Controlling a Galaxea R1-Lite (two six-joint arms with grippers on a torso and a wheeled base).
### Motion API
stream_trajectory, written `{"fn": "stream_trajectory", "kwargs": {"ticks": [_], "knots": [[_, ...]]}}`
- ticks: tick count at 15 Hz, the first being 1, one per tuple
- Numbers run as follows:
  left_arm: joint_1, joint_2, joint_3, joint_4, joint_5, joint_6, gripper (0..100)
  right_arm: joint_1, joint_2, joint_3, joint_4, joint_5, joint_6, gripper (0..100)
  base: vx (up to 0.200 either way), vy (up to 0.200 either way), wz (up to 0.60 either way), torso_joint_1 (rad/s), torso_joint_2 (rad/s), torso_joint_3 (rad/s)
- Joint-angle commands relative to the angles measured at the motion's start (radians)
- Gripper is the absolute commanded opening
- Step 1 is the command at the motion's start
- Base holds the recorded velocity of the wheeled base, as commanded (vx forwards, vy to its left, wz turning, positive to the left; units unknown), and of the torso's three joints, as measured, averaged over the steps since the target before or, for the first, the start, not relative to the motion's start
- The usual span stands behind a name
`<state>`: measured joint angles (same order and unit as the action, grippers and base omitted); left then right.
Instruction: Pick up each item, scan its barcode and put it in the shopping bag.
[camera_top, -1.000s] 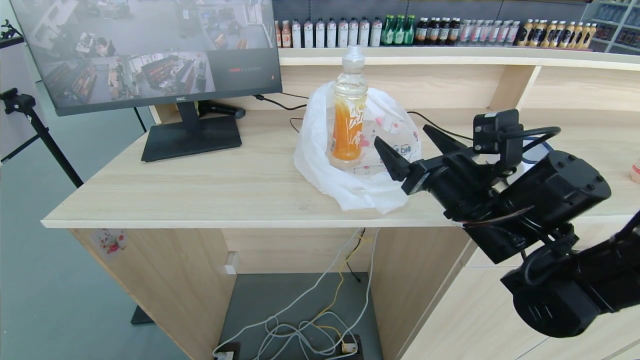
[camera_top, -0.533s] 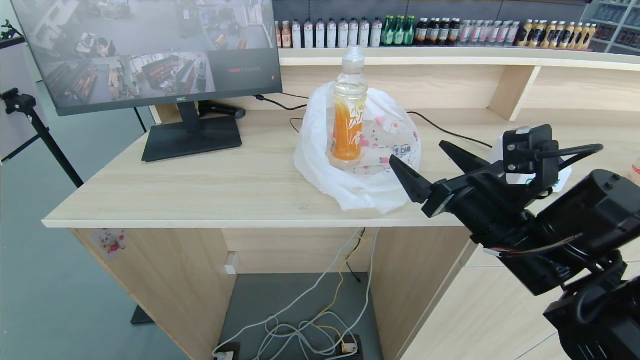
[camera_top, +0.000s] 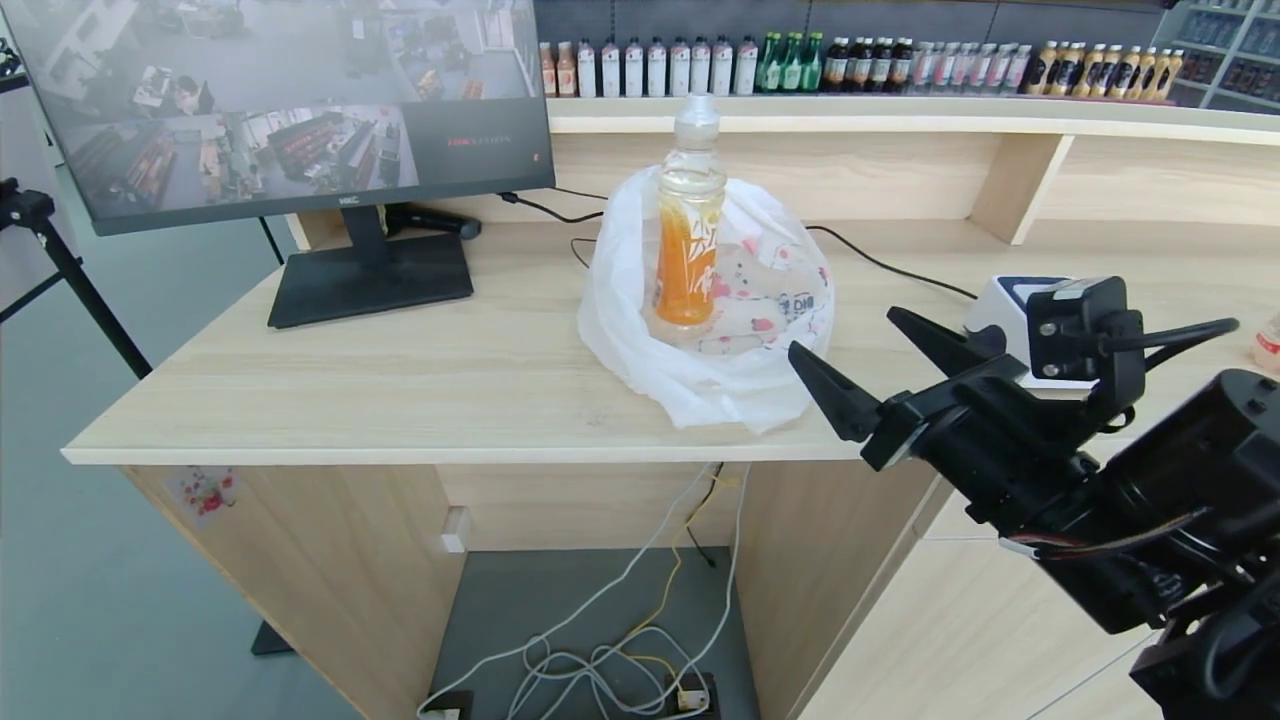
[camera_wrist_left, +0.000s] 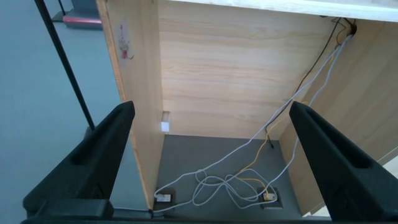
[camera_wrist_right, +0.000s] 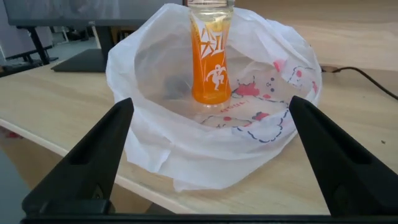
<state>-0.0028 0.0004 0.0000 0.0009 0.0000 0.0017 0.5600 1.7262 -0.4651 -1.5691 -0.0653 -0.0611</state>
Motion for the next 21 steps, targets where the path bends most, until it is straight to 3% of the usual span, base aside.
{"fn": "stream_trajectory", "kwargs": {"ticks": [1, 5, 12, 21], "knots": [[0.001, 0.0, 0.0, -0.001, 0.0, 0.0, 100, -0.002, 0.0, 0.008, -0.002, -0.001, 0.0, 100, 0.0, -0.2, 0.0, 0.012, 0.0, 0.002], [0.003, 0.0, 0.0, -0.001, 0.0, -0.005, 100, -0.002, -0.037, 0.052, -0.002, -0.001, 0.0, 100, 0.0, -0.2, 0.0, -0.002, 0.0, 0.001], [0.003, 0.0, 0.0, -0.001, 0.0, -0.008, 100, -0.002, -0.056, 0.014, -0.002, -0.001, -0.002, 100, 0.0, -0.2, 0.0, 0.004, 0.0, 0.002], [0.003, 0.0, 0.0, -0.001, 0.0, -0.008, 100, 0.003, -0.109, 0.102, -0.002, -0.001, -0.005, 100, 0.0, -0.2, 0.0, 0.002, 0.0, 0.0]]}}
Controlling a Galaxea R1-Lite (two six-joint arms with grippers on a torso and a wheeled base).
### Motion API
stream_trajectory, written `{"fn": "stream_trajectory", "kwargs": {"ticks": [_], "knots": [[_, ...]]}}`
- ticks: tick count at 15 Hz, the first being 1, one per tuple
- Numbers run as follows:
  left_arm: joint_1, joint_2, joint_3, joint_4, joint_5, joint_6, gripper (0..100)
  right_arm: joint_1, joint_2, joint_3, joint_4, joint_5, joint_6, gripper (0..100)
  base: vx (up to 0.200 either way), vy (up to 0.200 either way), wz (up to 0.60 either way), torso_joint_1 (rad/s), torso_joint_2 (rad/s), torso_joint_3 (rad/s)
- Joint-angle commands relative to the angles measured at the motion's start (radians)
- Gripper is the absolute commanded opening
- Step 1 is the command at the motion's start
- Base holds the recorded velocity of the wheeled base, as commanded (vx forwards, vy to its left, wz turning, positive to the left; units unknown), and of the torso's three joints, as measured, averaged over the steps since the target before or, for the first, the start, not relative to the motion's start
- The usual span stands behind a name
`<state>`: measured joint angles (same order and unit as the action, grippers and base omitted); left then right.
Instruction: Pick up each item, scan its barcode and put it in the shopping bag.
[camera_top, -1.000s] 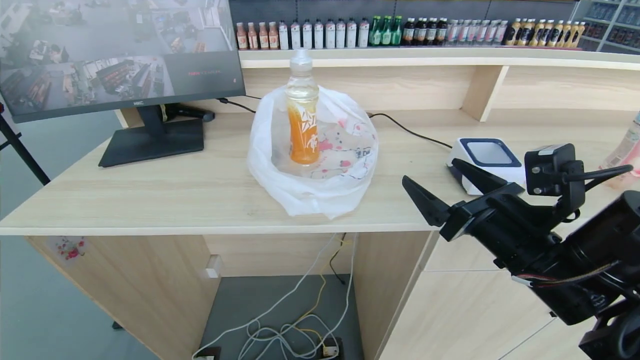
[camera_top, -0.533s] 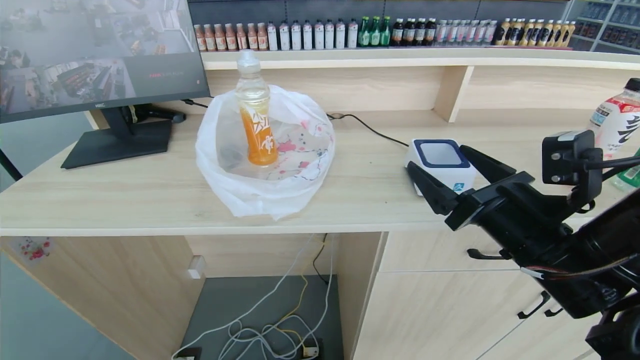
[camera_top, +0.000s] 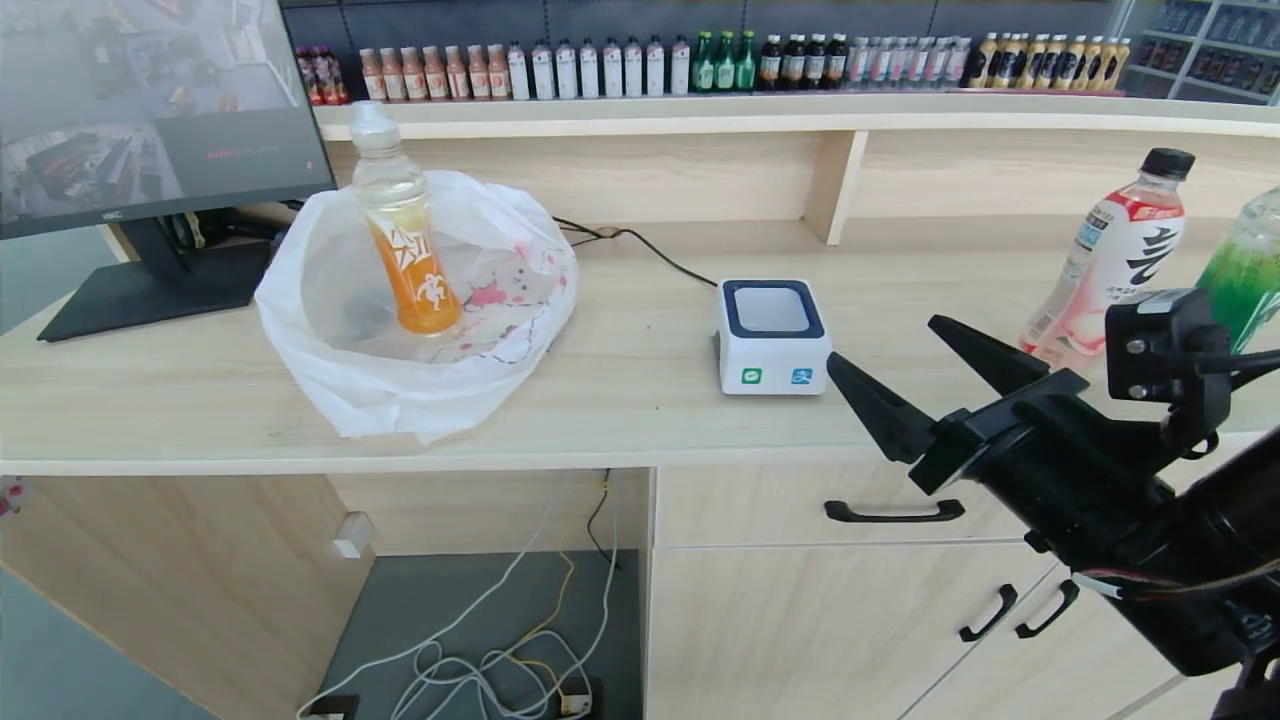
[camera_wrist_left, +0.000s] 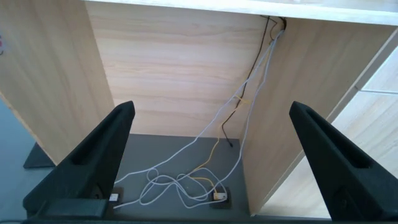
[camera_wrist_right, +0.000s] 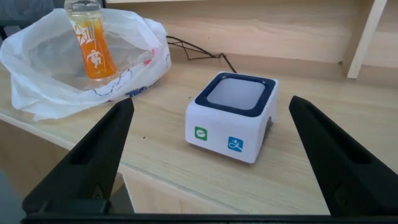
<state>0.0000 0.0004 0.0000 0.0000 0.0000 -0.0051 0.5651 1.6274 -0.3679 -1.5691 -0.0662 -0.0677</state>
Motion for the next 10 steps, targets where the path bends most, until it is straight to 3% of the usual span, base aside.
{"fn": "stream_trajectory", "kwargs": {"ticks": [1, 9, 10], "knots": [[0.0, 0.0, 0.0, 0.0, 0.0, -0.001, 100, -0.002, -0.014, 0.006, -0.002, 0.0, -0.004, 100, 0.0, -0.2, 0.0, 0.007, 0.0, 0.002], [-0.002, 0.0, 0.0, 0.0, 0.0, 0.001, 100, -0.01, -0.037, 0.014, -0.002, 0.0, -0.008, 100, 0.0, -0.2, 0.0, 0.004, 0.0, 0.004], [0.0, 0.0, 0.0, 0.0, 0.0, 0.002, 100, -0.011, -0.038, 0.014, -0.002, 0.0, -0.008, 100, 0.0, 0.0, 0.0, 0.0, 0.0, 0.0]]}}
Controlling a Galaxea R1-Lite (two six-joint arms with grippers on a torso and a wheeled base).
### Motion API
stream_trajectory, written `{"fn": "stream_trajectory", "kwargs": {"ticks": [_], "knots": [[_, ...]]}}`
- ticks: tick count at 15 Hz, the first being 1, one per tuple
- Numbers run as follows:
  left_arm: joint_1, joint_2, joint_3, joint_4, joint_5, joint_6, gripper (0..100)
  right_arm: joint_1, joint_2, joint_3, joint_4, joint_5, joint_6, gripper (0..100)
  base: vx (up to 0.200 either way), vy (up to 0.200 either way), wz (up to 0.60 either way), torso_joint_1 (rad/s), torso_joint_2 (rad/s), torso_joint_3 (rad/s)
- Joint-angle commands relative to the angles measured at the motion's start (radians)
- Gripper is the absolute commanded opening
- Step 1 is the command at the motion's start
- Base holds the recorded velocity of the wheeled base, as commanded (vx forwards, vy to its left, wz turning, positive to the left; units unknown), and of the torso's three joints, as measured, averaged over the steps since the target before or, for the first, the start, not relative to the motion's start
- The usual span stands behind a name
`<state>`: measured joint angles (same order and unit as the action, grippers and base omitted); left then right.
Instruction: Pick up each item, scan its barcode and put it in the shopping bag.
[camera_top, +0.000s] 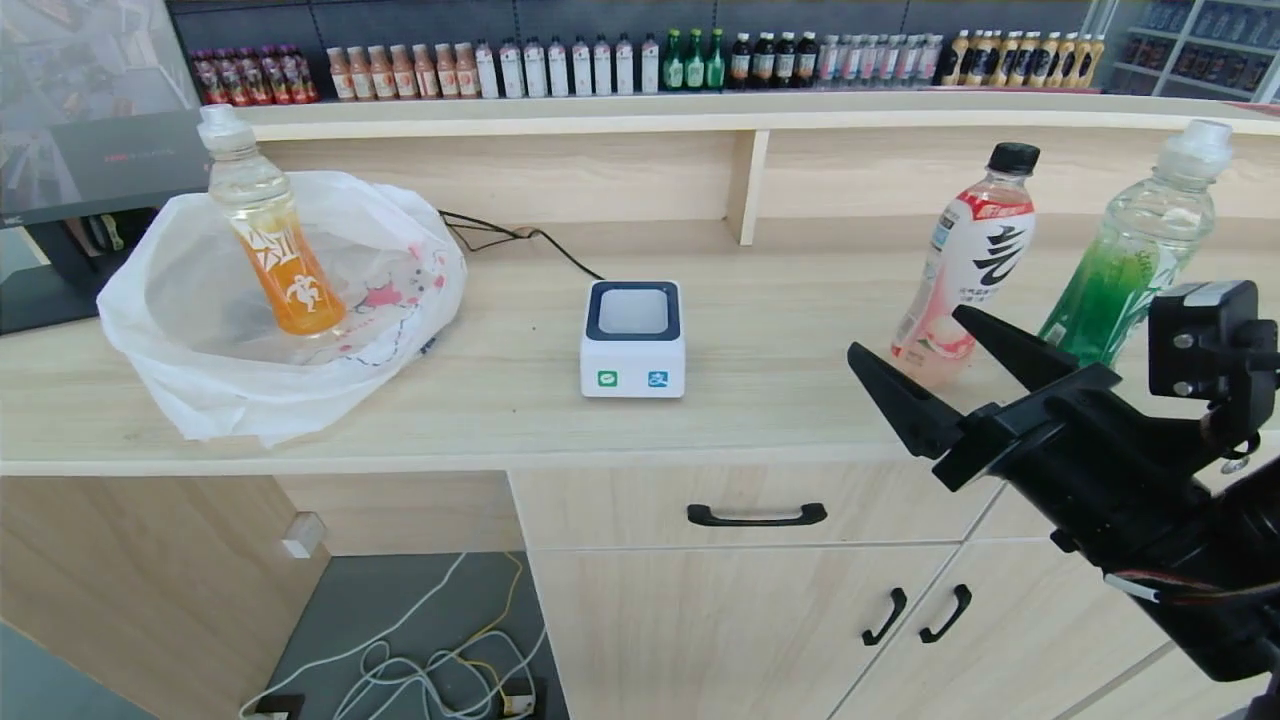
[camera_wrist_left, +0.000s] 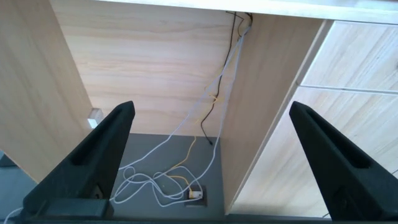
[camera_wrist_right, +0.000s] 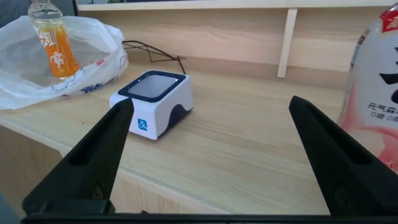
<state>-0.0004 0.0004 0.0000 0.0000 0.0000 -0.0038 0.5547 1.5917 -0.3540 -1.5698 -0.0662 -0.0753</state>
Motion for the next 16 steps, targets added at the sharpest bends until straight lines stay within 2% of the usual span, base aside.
{"fn": "stream_trajectory", "kwargs": {"ticks": [1, 9, 13, 16], "knots": [[0.0, 0.0, 0.0, 0.0, 0.0, 0.001, 100, -0.001, -0.002, 0.0, -0.001, 0.0, 0.0, 100, 0.0, 0.0, 0.0, 0.0, 0.0, 0.0], [0.0, 0.0, 0.0, 0.0, 0.0, 0.001, 100, -0.016, 0.01, 0.007, -0.001, 0.0, -0.015, 100, 0.0, 0.0, 0.0, 0.0, 0.0, 0.0], [-0.001, 0.0, 0.0, 0.0, 0.0, 0.004, 100, -0.113, 0.005, 0.018, -0.001, 0.0, -0.055, 100, 0.0, 0.0, 0.0, 0.0, 0.0, 0.0], [0.0, 0.0, 0.0, 0.0, 0.0, 0.004, 100, -0.117, 0.011, -0.011, -0.001, -0.029, -0.084, 100, 0.0, 0.0, 0.0, 0.0, 0.0, 0.0]]}}
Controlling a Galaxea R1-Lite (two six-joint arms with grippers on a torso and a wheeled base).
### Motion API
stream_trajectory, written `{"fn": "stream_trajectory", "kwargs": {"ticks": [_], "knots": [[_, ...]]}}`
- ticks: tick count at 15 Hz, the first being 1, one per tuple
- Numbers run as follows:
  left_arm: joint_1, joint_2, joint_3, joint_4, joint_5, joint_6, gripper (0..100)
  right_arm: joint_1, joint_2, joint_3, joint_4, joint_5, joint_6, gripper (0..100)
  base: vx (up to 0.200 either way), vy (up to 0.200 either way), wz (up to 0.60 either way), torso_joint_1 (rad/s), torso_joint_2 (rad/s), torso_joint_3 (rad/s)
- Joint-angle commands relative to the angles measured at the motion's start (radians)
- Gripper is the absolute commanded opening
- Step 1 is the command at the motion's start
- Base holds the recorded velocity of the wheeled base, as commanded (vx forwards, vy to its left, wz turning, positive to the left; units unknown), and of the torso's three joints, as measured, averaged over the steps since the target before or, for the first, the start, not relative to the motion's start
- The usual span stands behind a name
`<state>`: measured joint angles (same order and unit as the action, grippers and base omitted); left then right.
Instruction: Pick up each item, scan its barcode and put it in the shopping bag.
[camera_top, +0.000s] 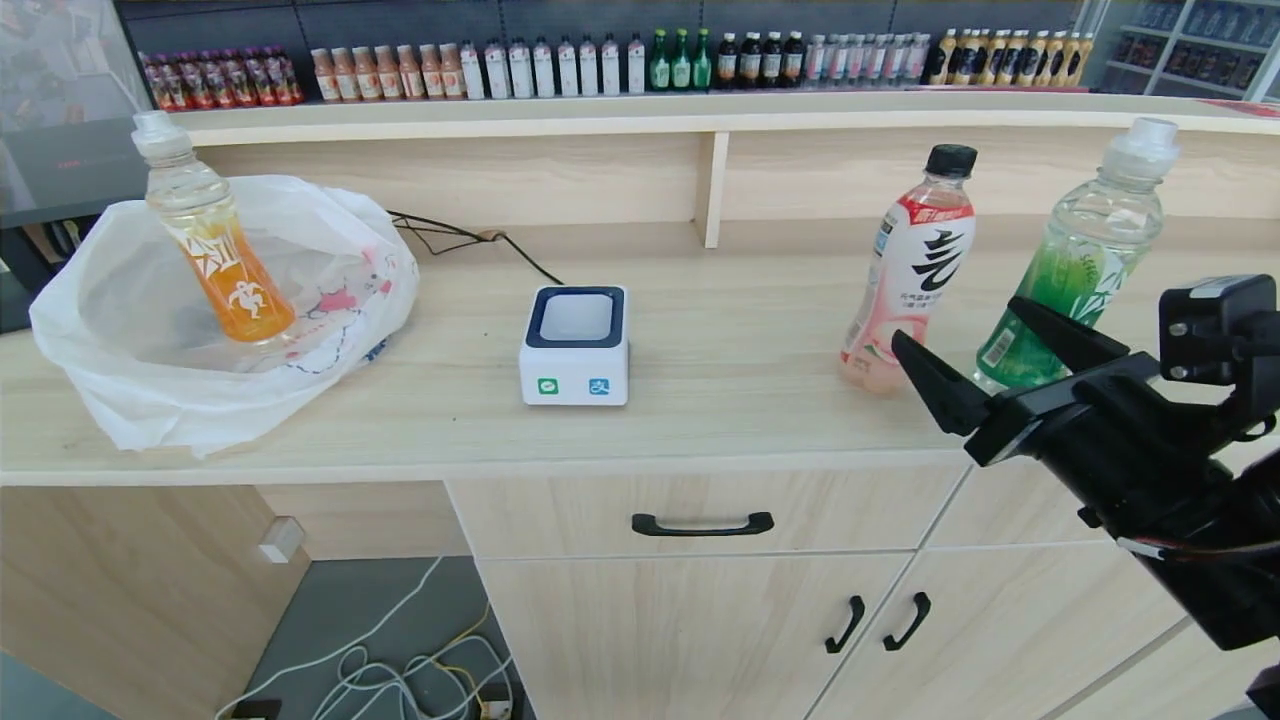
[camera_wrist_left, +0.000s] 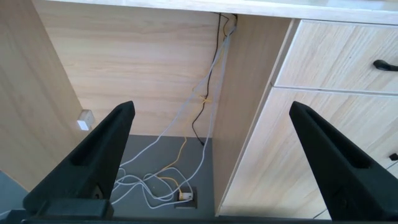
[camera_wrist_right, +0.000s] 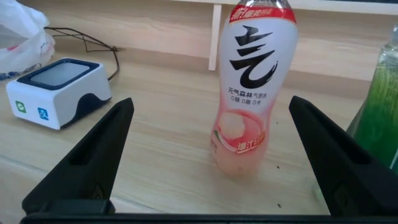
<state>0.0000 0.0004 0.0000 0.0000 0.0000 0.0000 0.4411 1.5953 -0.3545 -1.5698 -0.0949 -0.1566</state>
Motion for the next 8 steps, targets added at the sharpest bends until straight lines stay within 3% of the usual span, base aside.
{"fn": "stream_trajectory", "kwargs": {"ticks": [1, 8], "knots": [[0.0, 0.0, 0.0, 0.0, 0.0, 0.0, 100, -0.001, 0.012, -0.021, -0.001, -0.017, -0.003, 100, 0.0, 0.0, 0.0, 0.0, 0.0, 0.0], [-0.002, 0.0, 0.0, 0.0, 0.0, 0.0, 100, 0.011, 0.043, -0.166, 0.175, -0.091, 0.028, 100, 0.0, 0.0, 0.0, 0.0, 0.0, 0.0]]}}
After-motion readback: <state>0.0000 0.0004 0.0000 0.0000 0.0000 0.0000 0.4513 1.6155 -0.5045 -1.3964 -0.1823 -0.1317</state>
